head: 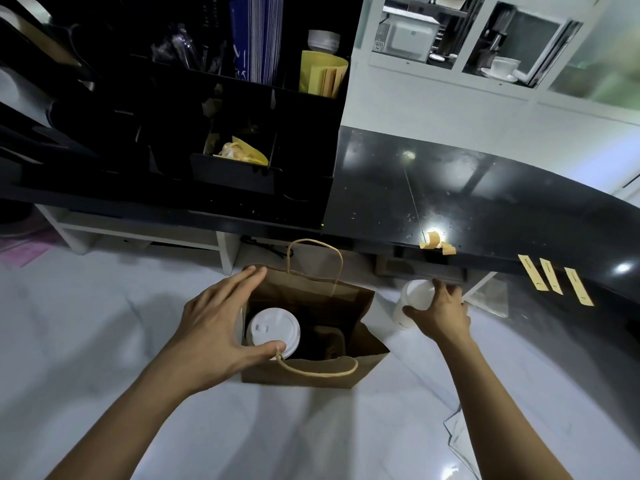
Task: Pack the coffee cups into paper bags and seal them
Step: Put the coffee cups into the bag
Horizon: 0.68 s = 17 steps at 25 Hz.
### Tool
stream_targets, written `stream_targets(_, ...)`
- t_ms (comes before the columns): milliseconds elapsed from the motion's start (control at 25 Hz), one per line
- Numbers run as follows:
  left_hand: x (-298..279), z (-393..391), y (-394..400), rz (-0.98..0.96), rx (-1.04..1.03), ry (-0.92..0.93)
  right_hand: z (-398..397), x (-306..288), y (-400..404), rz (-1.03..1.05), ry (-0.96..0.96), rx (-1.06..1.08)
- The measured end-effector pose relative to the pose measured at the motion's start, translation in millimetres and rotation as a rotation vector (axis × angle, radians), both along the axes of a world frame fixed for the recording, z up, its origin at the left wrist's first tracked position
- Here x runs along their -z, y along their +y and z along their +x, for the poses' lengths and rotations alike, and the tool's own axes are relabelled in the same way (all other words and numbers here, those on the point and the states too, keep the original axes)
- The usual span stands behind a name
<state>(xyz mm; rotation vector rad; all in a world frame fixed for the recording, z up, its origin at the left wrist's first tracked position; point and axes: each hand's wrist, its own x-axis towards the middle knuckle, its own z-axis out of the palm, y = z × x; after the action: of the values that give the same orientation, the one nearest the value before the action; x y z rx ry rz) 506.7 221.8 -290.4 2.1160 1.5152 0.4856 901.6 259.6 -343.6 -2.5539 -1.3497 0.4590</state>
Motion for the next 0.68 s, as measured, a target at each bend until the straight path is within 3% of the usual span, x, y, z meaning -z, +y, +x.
stream_targets(320,0,0,-1,0.005,0.009,-0.001,-7,-1,-21,0.07,0.069,0.013)
stream_targets(680,0,1,-1,-0.002,0.018,0.032,-23,-47,-42,0.253,0.121,-0.018)
